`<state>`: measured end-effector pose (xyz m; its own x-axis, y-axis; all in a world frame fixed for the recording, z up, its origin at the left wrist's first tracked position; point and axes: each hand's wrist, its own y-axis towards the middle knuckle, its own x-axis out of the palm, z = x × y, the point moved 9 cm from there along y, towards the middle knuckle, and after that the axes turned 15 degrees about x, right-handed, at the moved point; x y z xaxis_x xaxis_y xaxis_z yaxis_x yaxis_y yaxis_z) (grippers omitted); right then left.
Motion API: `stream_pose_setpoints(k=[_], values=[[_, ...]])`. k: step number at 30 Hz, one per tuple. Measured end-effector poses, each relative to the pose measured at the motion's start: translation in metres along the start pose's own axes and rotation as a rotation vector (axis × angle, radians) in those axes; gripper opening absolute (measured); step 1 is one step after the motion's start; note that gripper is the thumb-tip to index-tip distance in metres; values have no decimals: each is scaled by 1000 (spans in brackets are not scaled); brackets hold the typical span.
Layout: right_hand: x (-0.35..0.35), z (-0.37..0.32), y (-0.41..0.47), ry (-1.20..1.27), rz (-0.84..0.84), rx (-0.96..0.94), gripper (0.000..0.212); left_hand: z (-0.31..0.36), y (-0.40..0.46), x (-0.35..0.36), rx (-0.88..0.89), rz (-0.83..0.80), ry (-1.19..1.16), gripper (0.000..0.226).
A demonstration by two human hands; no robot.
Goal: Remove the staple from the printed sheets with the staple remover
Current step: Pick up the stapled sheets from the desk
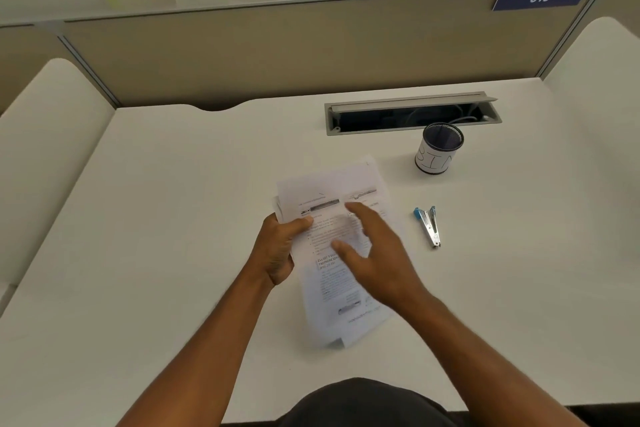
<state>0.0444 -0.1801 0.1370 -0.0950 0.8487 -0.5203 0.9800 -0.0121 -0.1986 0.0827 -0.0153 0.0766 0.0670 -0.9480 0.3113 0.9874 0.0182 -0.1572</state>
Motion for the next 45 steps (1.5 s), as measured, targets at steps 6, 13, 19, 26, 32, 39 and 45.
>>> stream_pose_setpoints(k=[6, 13, 19, 26, 32, 39, 45], values=[[28, -20, -2, -12, -58, -9, 78, 19, -17, 37, 44, -119, -85, 39], [-1, -13, 3, 94, -11, 93, 59, 34, -32, 52, 133, -204, 88, 54], [-36, 0, 16, 305, -117, 219, 28, 86, -20, 33, 461, -52, 750, 55], [-45, 3, 27, 309, -341, 174, 22, 120, -2, 39, 300, -308, 1094, 28], [-38, 5, 41, 281, -446, 166, 29, 111, -4, 52, 117, -559, 973, 19], [-73, 52, 79, 366, -78, 263, 19, 81, 3, 22, 49, -334, 855, 15], [-106, 180, 103, -67, 301, 665, 37, 63, -1, -4, 46, -155, 766, 13]])
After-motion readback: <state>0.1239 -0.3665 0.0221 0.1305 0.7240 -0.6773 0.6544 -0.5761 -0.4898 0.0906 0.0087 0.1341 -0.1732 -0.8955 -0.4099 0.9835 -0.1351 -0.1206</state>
